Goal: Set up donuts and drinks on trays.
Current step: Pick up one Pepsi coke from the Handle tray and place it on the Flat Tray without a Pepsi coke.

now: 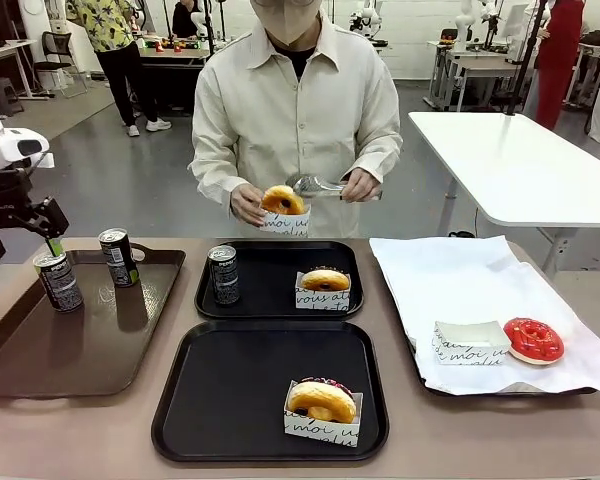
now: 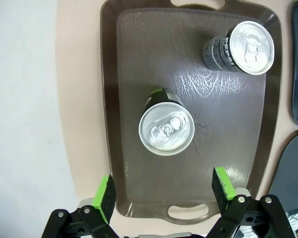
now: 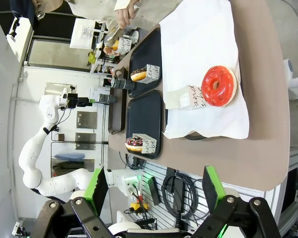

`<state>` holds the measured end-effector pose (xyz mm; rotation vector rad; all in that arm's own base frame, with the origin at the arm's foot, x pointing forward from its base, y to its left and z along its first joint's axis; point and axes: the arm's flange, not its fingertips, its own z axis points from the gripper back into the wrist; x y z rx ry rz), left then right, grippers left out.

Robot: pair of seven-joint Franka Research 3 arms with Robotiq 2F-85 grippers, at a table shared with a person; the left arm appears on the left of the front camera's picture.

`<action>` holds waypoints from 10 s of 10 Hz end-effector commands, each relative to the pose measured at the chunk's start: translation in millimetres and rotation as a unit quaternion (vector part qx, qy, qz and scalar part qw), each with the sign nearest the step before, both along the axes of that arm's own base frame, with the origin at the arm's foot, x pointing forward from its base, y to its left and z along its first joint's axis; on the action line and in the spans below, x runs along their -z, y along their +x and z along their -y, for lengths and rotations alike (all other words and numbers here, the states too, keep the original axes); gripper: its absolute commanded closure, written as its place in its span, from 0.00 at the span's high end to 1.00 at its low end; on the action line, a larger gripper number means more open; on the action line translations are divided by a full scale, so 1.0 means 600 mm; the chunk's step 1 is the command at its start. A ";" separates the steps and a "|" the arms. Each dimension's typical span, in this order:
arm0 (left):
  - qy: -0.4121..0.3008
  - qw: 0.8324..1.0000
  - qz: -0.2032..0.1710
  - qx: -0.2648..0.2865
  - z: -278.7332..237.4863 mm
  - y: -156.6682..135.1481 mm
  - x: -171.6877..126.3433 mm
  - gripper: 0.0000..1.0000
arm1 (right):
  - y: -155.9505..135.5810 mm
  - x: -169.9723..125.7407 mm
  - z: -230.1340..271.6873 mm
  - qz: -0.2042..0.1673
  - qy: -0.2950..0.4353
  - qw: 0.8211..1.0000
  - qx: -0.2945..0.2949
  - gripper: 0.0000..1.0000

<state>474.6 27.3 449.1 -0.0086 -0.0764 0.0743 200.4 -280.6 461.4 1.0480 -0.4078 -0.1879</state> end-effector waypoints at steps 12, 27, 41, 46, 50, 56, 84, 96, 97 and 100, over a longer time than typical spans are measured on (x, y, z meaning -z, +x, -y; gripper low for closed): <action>-0.021 1.000 0.009 -0.009 0.008 0.056 0.085 1.00 | 0.002 -0.001 0.002 0.013 0.007 1.000 -0.001 1.00; -0.030 0.999 -0.004 0.022 0.002 0.041 0.084 0.03 | 0.002 -0.001 0.002 0.013 0.007 1.000 -0.001 1.00; 0.006 0.993 -0.049 0.107 0.077 -0.159 -0.167 0.04 | 0.002 -0.001 0.002 0.013 0.007 1.000 -0.001 1.00; -0.016 0.981 -0.015 0.192 0.189 -0.204 -0.161 0.58 | 0.002 -0.001 0.002 0.013 0.007 1.000 -0.001 1.00; -0.025 0.965 -0.028 0.258 0.308 -0.228 -0.115 0.58 | 0.002 -0.001 0.002 0.013 0.007 1.000 -0.001 1.00; -0.026 0.948 -0.036 0.316 0.410 -0.248 -0.065 0.58 | 0.002 -0.001 0.002 0.013 0.007 1.000 -0.001 1.00; 0.004 0.925 0.007 0.379 0.496 -0.249 0.045 0.58 | 0.002 -0.001 0.002 0.013 0.007 1.000 -0.001 1.00; 0.014 0.929 0.007 0.369 0.528 -0.230 0.085 0.91 | 0.002 -0.001 0.002 0.013 0.007 1.000 -0.001 1.00; 0.020 0.933 0.016 0.360 0.524 -0.230 0.071 1.00 | 0.002 -0.001 0.002 0.013 0.007 1.000 -0.001 1.00; 0.052 0.955 0.052 0.288 0.510 -0.255 0.003 1.00 | 0.002 -0.001 0.002 0.013 0.007 1.000 -0.001 1.00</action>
